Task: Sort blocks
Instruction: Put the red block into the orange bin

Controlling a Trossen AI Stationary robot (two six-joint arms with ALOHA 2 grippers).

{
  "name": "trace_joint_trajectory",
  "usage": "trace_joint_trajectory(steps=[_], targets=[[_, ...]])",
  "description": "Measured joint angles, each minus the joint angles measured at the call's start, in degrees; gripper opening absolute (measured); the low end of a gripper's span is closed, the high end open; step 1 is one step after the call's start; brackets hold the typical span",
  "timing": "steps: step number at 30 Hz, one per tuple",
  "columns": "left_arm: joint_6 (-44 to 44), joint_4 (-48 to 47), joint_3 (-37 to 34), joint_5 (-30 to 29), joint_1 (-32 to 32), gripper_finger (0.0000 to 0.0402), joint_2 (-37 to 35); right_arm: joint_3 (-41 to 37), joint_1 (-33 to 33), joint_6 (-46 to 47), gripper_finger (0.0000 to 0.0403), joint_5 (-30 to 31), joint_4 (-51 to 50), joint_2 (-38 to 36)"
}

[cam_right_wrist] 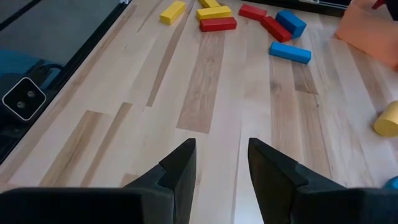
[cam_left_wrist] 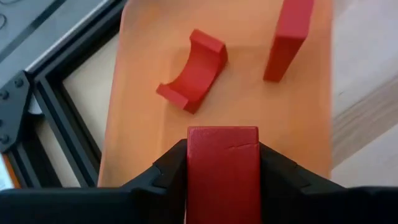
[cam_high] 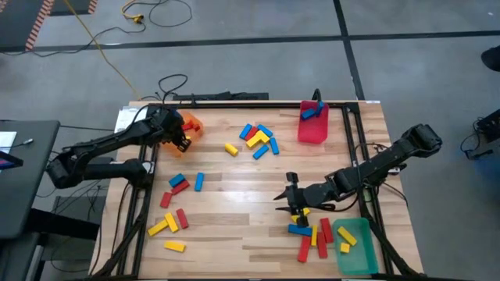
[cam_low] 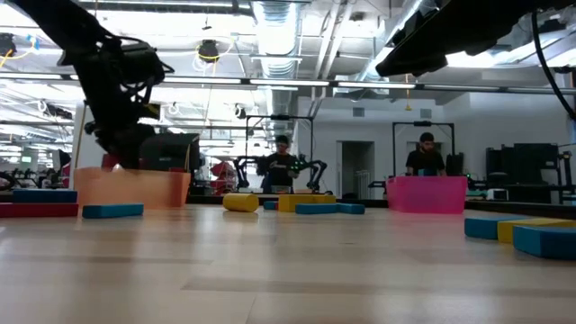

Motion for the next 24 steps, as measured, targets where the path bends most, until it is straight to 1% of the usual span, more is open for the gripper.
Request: trace_joint_trajectory(steps=[8, 16, 24], targets=[[-0.5, 2.3, -1.3, 0.0, 0.0, 0.0161, 0.0, 0.0, -0.1, 0.5, 0.0160, 0.0, 0.0, 0.0], [-0.6, 2.6, -1.3, 0.1, 0.0, 0.0164, 0.0, 0.0, -0.1, 0.8, 0.0160, 0.0, 0.0, 0.0], [-0.2, 4.9, -1.3, 3.1, -0.3, 0.0165, -0.6, 0.0, 0.0, 0.9, 0.0160, 0.0, -0.2, 0.0]])
